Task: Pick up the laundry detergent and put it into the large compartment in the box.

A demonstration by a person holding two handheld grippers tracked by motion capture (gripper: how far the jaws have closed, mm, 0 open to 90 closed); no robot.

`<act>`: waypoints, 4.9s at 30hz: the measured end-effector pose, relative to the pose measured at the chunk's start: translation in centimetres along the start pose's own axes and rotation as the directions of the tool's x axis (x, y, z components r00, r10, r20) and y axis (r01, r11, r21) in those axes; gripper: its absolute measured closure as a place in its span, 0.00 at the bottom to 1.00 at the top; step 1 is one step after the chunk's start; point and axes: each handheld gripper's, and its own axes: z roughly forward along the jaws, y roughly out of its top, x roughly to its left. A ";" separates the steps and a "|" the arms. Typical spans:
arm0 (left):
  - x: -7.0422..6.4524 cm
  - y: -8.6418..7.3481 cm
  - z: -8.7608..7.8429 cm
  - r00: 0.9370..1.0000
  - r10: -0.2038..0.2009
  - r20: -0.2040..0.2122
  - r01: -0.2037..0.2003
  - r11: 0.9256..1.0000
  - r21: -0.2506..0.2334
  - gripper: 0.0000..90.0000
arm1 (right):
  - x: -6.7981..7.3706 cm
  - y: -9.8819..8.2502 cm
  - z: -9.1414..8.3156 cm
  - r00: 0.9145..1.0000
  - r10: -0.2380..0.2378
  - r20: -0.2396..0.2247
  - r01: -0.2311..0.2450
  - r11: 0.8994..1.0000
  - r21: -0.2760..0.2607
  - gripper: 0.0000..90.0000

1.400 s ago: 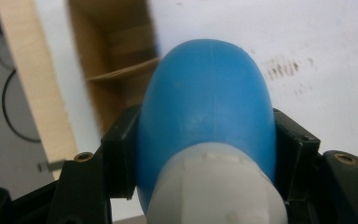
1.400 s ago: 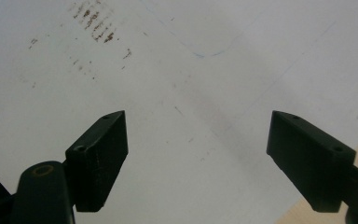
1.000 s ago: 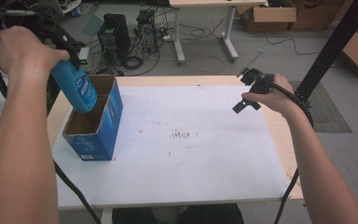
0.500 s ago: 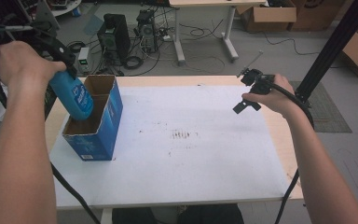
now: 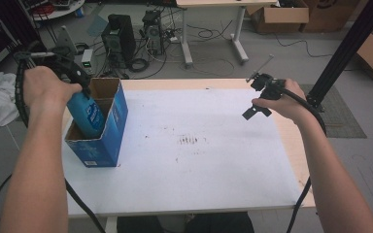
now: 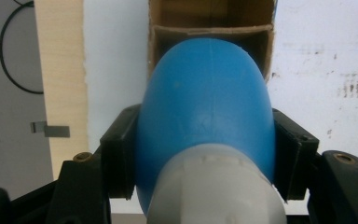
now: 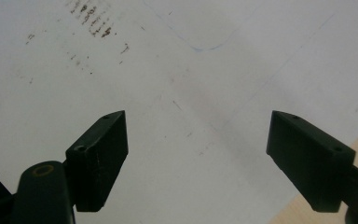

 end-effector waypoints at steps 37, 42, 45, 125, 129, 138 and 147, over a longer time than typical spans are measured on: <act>-0.7 -1.2 8.7 0.999 0.037 -0.015 -0.036 0.996 0.076 0.42 | -0.1 -0.3 0.6 1.000 0.007 -0.008 -0.007 1.000 0.004 0.22; -0.7 -1.2 8.7 0.999 0.036 -0.015 -0.035 0.997 0.073 0.42 | -0.2 -0.4 0.7 1.000 0.001 -0.009 0.000 1.000 0.004 0.22; -0.6 -1.4 8.8 0.999 0.036 -0.012 -0.036 0.997 0.070 0.42 | -0.1 -0.4 0.6 1.000 0.006 -0.011 -0.006 1.000 0.003 0.22; -10.2 -3.7 1.5 0.883 0.467 0.043 -0.458 0.878 -0.137 0.17 | 0.5 -1.1 -0.8 0.999 0.027 -0.022 -0.027 1.000 -0.003 0.22; -11.9 -4.1 1.8 0.853 0.519 0.053 -0.508 0.850 -0.141 0.16 | 0.5 -1.1 -0.8 1.000 0.020 -0.019 -0.020 1.000 0.005 0.22; -16.9 -5.3 4.3 0.751 0.657 0.068 -0.646 0.752 -0.131 0.12 | 0.3 -1.3 -0.9 1.000 0.020 -0.020 -0.020 1.000 0.017 0.21; -21.4 -6.7 7.3 0.662 0.746 0.071 -0.740 0.666 -0.093 0.10 | 0.3 -1.2 -0.8 1.000 0.016 -0.020 -0.016 1.000 0.021 0.21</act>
